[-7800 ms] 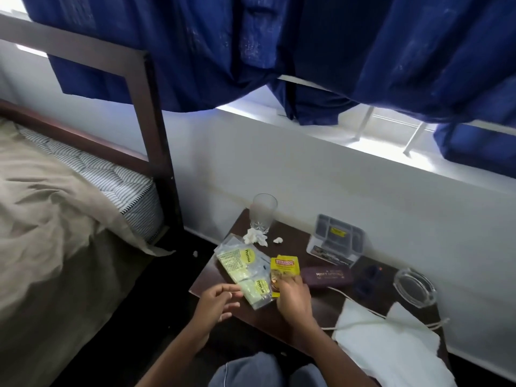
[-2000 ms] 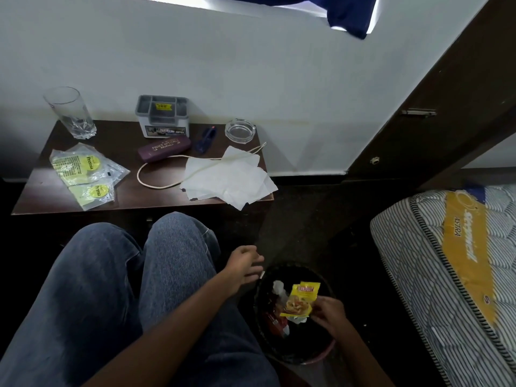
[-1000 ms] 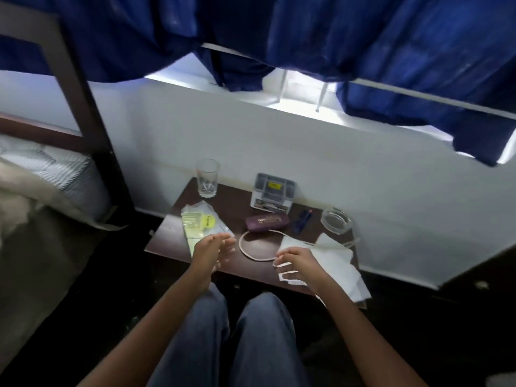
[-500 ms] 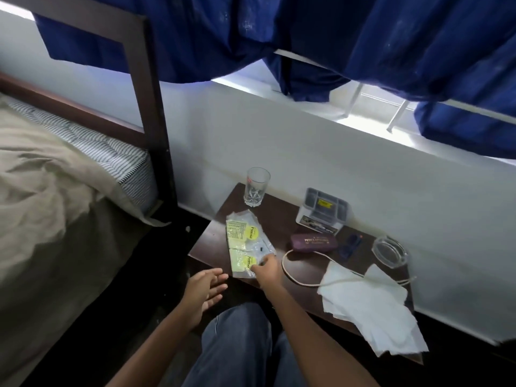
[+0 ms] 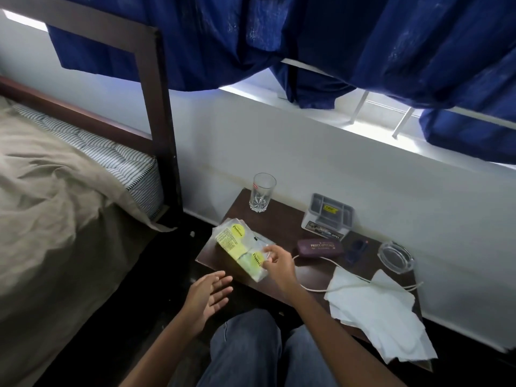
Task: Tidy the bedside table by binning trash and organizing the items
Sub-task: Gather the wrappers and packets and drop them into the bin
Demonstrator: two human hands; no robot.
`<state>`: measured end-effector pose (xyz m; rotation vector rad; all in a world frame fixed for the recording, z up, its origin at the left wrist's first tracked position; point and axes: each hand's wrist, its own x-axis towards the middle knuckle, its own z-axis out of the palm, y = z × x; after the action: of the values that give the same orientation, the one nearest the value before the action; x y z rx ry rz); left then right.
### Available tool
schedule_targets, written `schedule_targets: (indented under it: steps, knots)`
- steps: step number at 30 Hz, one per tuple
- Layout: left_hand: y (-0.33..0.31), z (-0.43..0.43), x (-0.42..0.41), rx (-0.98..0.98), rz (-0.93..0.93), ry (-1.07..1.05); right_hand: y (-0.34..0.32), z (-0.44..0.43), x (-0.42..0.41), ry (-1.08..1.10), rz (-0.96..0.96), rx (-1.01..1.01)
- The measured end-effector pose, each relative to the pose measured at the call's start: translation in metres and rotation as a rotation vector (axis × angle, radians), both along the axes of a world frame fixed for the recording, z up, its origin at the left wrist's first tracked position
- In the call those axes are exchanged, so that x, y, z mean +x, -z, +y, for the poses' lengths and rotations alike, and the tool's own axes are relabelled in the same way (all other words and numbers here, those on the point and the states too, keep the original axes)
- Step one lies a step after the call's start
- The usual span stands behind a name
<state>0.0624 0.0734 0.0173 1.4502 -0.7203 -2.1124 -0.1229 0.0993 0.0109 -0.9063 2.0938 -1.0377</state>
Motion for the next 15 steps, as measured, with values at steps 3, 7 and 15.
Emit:
schedule_targets:
  steps: [3,7,15]
  knots:
    - [-0.014,0.004,-0.005,0.024,0.096,0.013,-0.040,0.022,-0.004,-0.176,0.106,-0.144]
    - [-0.026,0.004,-0.009,0.204,0.309,-0.022,-0.083,0.068,-0.001,-0.362,0.260,-0.240]
    - [-0.060,0.032,-0.026,0.160,0.447,0.239,-0.088,0.168,-0.013,-0.500,0.524,-0.215]
